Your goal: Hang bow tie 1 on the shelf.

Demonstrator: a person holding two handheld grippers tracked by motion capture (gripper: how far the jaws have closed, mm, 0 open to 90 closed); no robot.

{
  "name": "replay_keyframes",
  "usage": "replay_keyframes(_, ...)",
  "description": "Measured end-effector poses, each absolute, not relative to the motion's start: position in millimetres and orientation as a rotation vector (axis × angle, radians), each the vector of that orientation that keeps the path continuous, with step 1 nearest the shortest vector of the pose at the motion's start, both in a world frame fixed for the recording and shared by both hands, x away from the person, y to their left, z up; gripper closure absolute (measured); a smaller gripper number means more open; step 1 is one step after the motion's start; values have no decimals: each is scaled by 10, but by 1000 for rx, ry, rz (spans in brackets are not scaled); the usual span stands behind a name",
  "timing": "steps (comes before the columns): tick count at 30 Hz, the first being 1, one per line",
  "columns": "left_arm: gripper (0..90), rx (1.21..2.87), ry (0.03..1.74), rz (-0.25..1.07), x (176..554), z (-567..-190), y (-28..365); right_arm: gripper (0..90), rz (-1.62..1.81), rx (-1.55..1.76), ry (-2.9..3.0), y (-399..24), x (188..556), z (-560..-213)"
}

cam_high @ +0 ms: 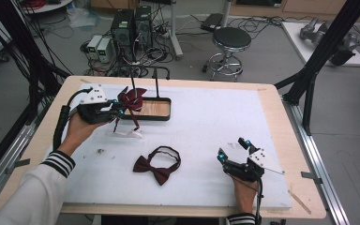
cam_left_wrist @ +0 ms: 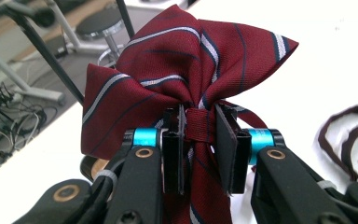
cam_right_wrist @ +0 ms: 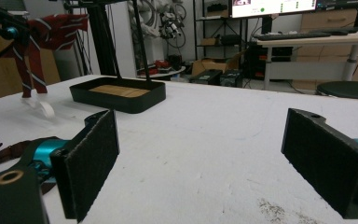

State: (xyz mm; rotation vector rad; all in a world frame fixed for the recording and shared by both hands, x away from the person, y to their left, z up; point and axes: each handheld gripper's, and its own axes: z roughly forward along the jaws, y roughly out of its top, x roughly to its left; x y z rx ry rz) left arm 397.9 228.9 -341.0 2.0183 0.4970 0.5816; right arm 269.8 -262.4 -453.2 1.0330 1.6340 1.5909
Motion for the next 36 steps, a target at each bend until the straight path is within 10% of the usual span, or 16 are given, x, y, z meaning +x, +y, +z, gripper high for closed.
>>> replay_keyframes(36,738,1812,568,763,4193,-2817,2487,103,1590,1032,1638,-2626,2702,-4531)
